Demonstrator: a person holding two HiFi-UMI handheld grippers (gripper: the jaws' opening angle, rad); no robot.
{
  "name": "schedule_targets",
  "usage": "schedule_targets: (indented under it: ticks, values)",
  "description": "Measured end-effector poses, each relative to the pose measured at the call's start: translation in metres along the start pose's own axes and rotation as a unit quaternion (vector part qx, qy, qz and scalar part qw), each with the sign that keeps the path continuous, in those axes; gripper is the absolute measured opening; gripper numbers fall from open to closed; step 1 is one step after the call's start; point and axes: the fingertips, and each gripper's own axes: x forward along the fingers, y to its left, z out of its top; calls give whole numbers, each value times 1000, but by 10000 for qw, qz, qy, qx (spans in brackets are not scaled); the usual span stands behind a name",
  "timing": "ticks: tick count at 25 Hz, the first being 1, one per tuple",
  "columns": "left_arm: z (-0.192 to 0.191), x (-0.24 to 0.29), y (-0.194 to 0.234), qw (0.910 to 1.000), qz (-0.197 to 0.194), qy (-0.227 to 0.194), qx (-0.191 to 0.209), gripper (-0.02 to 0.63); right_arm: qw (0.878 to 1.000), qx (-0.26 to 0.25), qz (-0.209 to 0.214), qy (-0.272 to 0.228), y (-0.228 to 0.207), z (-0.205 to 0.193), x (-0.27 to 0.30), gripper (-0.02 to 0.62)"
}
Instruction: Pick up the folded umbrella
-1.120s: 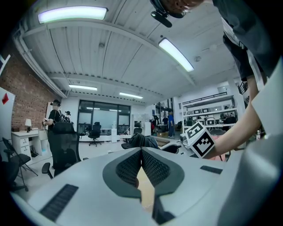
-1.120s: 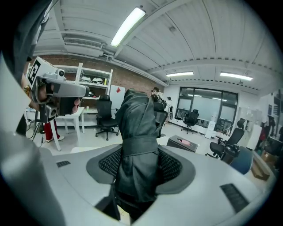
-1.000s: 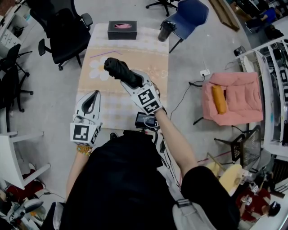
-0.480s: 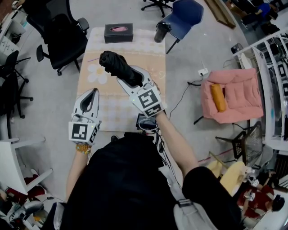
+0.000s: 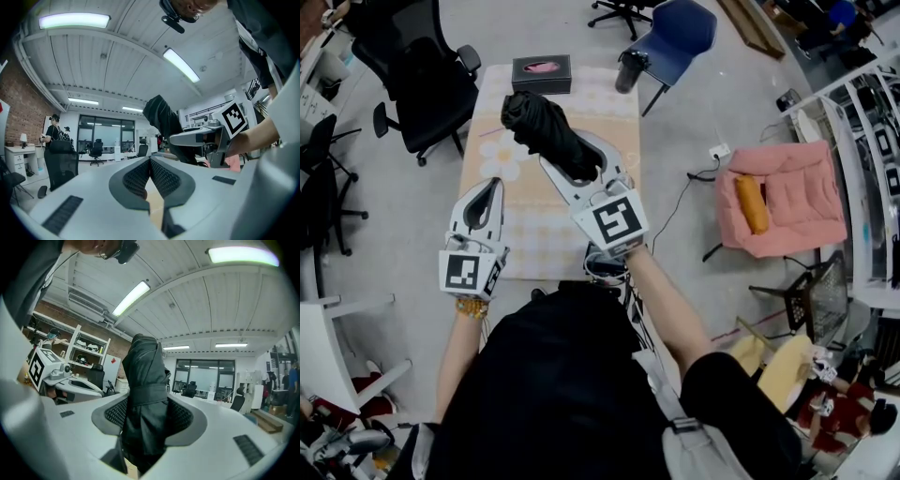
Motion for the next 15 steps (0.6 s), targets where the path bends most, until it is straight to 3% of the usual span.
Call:
schedule_targets:
  ticks: [9,15]
  values:
    - [25,12,-6,9996,-116,-246,70,14,9973,12,-362,-637,-11,49,-23,225]
    - [36,17,-12,9990,-226,-377,98,14,9933,88,-809,-820,-22,54,-38,227]
